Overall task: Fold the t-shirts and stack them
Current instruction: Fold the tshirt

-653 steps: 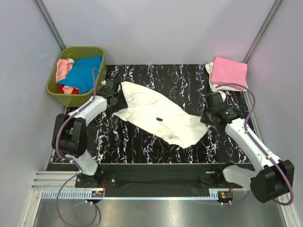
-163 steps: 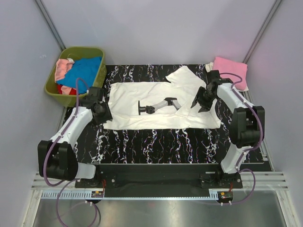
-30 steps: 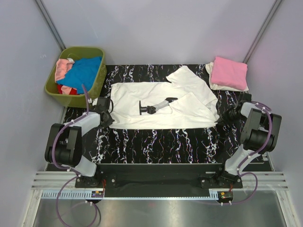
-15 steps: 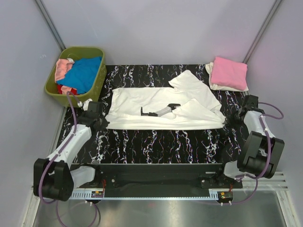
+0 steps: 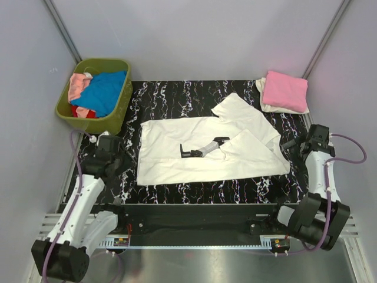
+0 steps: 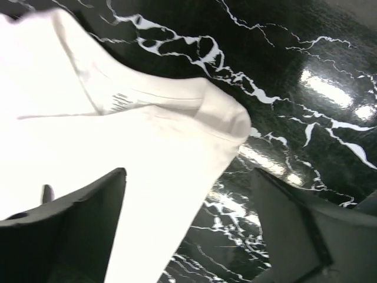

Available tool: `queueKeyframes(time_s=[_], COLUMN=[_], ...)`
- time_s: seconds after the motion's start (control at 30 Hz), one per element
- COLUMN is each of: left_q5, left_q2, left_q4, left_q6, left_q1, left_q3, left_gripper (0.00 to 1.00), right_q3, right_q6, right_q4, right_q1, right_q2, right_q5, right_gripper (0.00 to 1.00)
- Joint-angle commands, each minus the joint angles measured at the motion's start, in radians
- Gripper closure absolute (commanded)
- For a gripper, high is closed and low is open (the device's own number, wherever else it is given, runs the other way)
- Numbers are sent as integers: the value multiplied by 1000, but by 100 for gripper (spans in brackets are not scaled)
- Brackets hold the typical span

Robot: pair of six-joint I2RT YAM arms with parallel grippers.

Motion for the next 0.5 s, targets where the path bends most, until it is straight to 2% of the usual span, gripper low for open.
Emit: queueKeyframes(time_s=[0.0, 0.03, 0.1, 0.13, 0.23, 0.27, 0.33, 0.37, 0.43, 0.47], left_q5=[-8, -43, -71, -75, -109, -114, -117, -115, -106, -120], left_q2=[-42, -39, -34, -30, -4, -14, -33, -51, -71, -83], left_q4=[-82, -95, -113, -118, -136, -130, -98, -90, -61, -55], left_q6=[127, 193, 258, 288, 378, 408, 430, 428, 430, 419], left_q1=[7, 5, 7, 7, 7, 7, 8, 8, 8, 8], left_q3=[188, 249, 292, 311, 342, 329, 305, 294, 280, 268], left_gripper=[52, 46, 34, 2, 1, 1, 1, 1, 1, 1], right_q3=[45, 56, 79, 99, 228, 347, 496, 651, 787, 900], right_q6=[14, 25, 42, 43, -15, -39, -120, -139, -203, -216], right_q4=[14, 50, 107, 123, 169, 152, 80, 48, 9, 8], right_q1=[-4, 2, 20, 80, 215, 299, 353, 384, 436, 450], right_q2=[-62, -71, -93, -91, 6, 59, 262, 398, 522, 635], right_q5=[0, -38, -66, -51, 47, 58, 34, 41, 3, -8], right_gripper=[3, 0, 0, 0, 0, 0, 0, 0, 0, 0])
